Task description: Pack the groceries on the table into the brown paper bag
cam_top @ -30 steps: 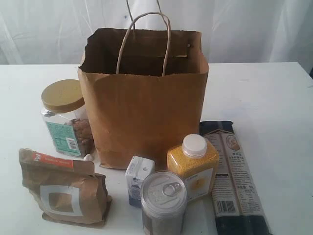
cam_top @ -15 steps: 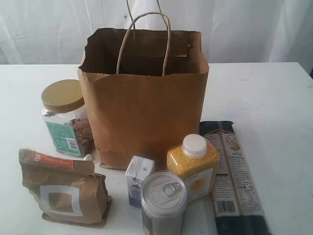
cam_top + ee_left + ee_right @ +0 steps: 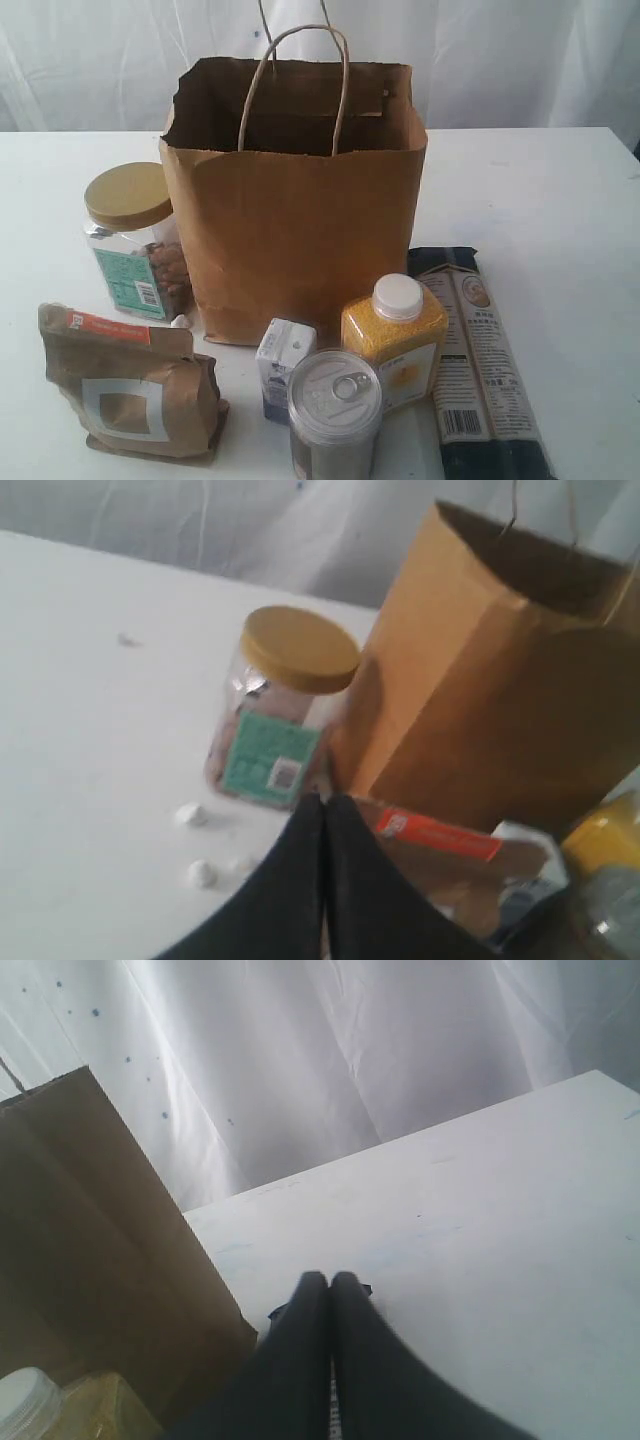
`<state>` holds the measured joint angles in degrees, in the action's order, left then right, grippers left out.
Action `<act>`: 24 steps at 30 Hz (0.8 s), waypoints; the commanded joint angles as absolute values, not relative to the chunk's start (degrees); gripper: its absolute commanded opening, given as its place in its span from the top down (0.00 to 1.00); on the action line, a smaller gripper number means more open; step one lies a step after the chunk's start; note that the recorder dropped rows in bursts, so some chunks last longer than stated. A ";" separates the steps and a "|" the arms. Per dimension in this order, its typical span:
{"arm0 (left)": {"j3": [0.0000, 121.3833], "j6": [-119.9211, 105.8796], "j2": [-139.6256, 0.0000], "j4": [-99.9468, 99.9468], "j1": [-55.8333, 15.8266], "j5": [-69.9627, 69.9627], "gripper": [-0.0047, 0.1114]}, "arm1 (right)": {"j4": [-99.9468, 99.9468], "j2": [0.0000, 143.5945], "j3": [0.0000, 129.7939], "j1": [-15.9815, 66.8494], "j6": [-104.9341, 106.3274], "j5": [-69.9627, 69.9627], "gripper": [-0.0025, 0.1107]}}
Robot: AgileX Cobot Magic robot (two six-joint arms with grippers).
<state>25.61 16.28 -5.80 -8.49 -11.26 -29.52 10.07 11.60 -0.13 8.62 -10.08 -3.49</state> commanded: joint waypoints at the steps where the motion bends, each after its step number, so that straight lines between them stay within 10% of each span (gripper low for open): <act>1: 34.52 14.53 -16.62 -1.92 -11.64 -43.20 0.96 | 9.46 11.48 0.00 8.44 -9.88 -3.99 0.98; 15: 42.11 -0.66 -49.37 -3.03 -9.67 -45.36 0.96 | 9.46 11.48 0.00 8.44 -9.88 -3.88 0.98; 24: 42.00 -24.75 -61.37 -26.82 8.52 -46.05 0.96 | 9.46 11.48 0.00 8.44 -9.88 -4.00 0.98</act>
<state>42.35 -14.18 -58.52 -14.09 3.69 -44.78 10.07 11.60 -0.13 8.62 -10.08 -3.49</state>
